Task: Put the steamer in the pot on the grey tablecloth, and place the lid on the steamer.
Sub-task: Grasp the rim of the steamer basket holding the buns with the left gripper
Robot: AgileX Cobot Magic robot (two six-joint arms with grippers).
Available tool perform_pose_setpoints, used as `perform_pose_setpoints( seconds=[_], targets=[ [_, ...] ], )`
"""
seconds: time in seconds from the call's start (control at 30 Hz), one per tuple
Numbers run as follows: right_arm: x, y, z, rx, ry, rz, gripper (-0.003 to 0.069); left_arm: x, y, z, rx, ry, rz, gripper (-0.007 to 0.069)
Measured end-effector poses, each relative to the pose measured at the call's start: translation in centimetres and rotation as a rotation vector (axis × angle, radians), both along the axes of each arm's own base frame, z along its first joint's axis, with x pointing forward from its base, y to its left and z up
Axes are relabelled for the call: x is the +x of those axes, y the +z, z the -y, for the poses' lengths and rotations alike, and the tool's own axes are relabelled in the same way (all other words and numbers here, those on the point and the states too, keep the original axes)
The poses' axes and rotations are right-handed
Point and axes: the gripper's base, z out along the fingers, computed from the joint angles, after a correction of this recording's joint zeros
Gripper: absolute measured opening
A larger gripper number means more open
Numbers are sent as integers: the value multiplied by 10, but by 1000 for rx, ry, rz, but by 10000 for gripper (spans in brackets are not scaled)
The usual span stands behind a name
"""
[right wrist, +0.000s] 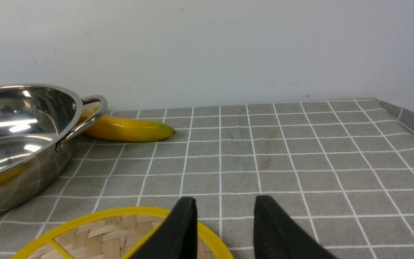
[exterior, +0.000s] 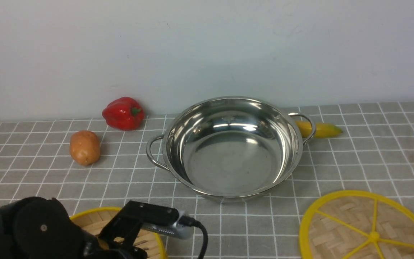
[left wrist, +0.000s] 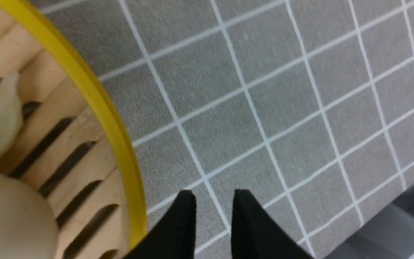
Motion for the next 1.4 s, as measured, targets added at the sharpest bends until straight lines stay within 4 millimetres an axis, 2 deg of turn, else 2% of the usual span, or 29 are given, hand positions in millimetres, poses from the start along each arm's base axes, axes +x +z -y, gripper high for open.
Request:
perform_pose_setpoints(
  seconds=[0.17, 0.43, 0.6, 0.77, 1.1, 1.33, 1.4],
  targets=[
    [0, 0, 0, 0, 0, 0, 245, 3, 0, -3, 67, 51, 18, 146],
    [0, 0, 0, 0, 0, 0, 245, 21, 20, -1, 108, 144, 80, 146],
    [0, 0, 0, 0, 0, 0, 245, 22, 25, 0, 107, 146, 68, 146],
    [0, 0, 0, 0, 0, 0, 245, 20, 23, -6, 175, 131, 53, 146],
    [0, 0, 0, 0, 0, 0, 245, 22, 22, -6, 182, 148, 54, 146],
    [0, 0, 0, 0, 0, 0, 245, 27, 6, -3, 222, 120, 6, 148],
    [0, 0, 0, 0, 0, 0, 245, 29, 2, -2, 230, 98, 5, 176]
  ],
)
